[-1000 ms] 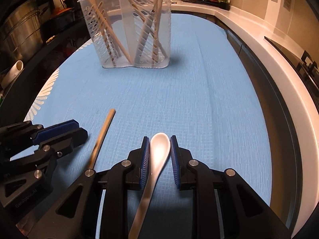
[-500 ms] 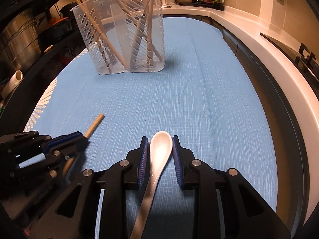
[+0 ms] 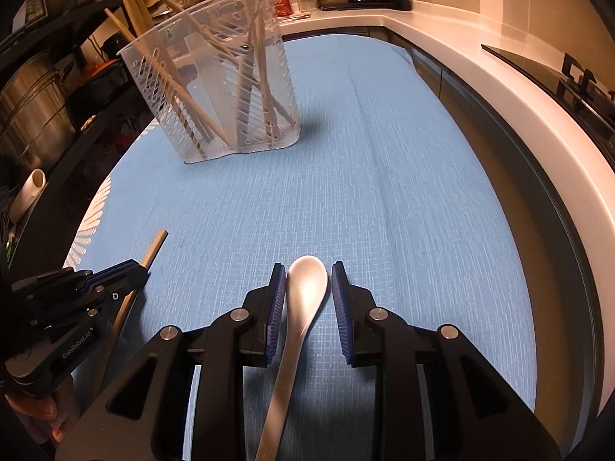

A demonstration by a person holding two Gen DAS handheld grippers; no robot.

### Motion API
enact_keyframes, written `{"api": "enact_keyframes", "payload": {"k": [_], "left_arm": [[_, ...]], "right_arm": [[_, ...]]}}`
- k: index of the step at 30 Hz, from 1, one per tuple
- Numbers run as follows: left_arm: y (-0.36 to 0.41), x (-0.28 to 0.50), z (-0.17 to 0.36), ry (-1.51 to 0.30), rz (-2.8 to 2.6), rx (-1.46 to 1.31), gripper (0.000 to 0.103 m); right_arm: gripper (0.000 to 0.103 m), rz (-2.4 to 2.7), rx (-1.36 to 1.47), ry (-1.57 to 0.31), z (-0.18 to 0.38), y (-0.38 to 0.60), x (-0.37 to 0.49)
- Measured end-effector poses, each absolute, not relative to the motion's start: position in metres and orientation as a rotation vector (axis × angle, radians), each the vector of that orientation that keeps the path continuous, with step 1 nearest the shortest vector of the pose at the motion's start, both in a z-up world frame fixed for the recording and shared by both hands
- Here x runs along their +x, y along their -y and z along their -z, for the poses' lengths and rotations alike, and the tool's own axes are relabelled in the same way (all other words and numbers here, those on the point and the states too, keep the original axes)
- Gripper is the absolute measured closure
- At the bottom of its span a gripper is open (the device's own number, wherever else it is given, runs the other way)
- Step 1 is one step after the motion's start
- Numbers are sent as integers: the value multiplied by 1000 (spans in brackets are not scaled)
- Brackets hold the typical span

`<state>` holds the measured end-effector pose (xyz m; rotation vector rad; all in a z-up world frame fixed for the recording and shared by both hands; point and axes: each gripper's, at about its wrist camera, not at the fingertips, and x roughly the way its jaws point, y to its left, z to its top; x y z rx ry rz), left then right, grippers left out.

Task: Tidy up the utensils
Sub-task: 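Lift the spoon and chopstick and carry them toward the clear holder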

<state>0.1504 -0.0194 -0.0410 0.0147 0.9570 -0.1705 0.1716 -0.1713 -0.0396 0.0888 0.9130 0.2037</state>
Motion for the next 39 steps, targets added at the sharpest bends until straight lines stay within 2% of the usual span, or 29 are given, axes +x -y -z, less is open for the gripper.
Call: {"api": "enact_keyframes", "payload": {"k": [16,20,24,39], "left_arm": [[17,153,41,-958,170,3,95],[19,153,41,-957,166,12,95],[22,154,41,-955,157,31,95],[27,158,40,-959,146,51,96]], "right_arm": [[78,-173,184,-934,46,181,173],[89,-164,129,-920,48,171,172],[92,-156,94,-902,46,166,170],[92,-143,40,-897,44,159,169]]}}
